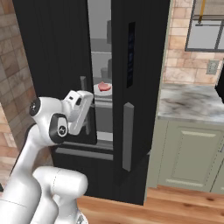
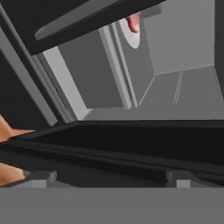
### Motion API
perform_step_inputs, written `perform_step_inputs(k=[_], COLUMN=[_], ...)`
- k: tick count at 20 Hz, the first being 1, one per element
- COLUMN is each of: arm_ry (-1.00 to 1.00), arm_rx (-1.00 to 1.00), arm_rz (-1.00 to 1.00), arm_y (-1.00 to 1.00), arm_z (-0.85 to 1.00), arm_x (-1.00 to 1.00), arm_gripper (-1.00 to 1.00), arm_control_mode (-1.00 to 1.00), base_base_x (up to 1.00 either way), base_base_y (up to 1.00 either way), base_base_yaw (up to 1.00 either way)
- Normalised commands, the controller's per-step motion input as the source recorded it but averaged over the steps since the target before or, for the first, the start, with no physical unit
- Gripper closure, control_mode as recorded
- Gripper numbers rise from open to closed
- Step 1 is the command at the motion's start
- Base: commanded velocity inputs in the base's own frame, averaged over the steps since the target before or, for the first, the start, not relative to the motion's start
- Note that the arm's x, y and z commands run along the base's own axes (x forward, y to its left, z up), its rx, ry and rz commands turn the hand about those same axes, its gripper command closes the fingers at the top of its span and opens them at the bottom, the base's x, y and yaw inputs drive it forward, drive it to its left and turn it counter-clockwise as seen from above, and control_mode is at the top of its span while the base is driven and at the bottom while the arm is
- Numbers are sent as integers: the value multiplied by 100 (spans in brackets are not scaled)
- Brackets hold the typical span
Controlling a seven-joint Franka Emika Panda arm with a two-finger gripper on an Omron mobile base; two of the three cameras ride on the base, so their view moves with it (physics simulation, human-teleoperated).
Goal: Retrieve the steak from the fridge and place it on the saucepan with marinade on the stove.
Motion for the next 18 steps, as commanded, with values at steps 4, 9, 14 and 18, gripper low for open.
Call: perform_step_inputs(k=[4, 9, 14, 18], arm_ry=[0, 0, 0, 0], arm_rx=[-5, -4, -2, 0], arm_rz=[0, -1, -8, -18], arm_y=[0, -4, -26, -37], arm_z=[-23, -14, -11, -7], arm_x=[42, 42, 43, 14], arm_gripper=[-100, -100, -100, -100], arm_control_mode=[-100, -100, -100, -100], base_base_x=[0, 0, 0, 0], base_base_y=[0, 0, 0, 0], base_base_yaw=[0, 0, 0, 0])
